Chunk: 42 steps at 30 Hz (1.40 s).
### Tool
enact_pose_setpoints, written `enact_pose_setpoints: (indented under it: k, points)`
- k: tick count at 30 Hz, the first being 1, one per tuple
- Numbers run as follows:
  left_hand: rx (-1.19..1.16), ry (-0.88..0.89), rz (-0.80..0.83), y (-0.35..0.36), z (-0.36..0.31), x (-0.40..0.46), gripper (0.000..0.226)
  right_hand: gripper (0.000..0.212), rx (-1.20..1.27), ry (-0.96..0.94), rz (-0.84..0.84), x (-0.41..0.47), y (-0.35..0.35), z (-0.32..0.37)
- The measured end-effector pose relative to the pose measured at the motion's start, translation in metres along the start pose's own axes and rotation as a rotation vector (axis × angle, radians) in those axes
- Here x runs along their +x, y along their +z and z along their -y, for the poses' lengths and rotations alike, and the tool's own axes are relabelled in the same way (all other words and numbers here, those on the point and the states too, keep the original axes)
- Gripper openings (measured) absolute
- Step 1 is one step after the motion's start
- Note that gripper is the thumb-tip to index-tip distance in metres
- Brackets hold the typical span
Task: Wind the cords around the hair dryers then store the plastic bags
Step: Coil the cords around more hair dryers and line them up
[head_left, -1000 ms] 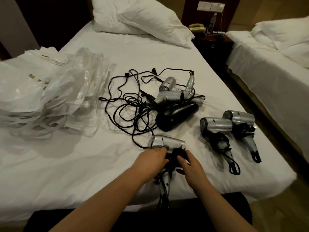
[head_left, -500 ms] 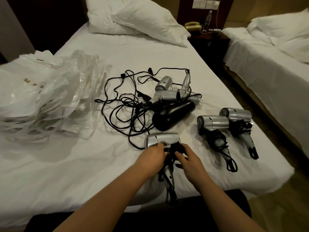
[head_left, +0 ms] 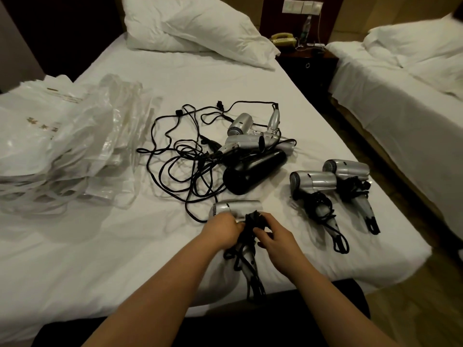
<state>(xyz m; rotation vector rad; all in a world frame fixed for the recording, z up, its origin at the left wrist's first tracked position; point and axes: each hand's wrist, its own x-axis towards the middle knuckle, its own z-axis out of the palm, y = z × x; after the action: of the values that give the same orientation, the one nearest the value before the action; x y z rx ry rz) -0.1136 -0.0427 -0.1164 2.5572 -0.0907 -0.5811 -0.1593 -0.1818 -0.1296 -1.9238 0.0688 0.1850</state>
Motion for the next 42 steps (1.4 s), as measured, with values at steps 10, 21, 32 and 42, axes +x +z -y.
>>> enact_pose_setpoints:
  k: [10, 21, 32, 42]
  points:
    - [-0.457, -0.038, 0.042, -0.015, 0.007, -0.008, 0.032, 0.025, 0.217, 0.071, -0.026, 0.0, 0.001, -0.002]
    - [-0.409, 0.242, -0.437, 0.038, 0.065, -0.053, 0.018, 0.017, 0.333, 0.105, -0.069, 0.001, 0.015, -0.006]
    - [-0.116, 0.243, -0.484, 0.038, 0.051, -0.053, 0.008, 0.02, 0.296, 0.089, -0.066, 0.0, 0.016, -0.002]
    - [-0.153, 0.218, -0.23, 0.009, 0.033, -0.03, 0.013, 0.027, 0.053, -0.07, 0.09, 0.001, 0.001, 0.014]
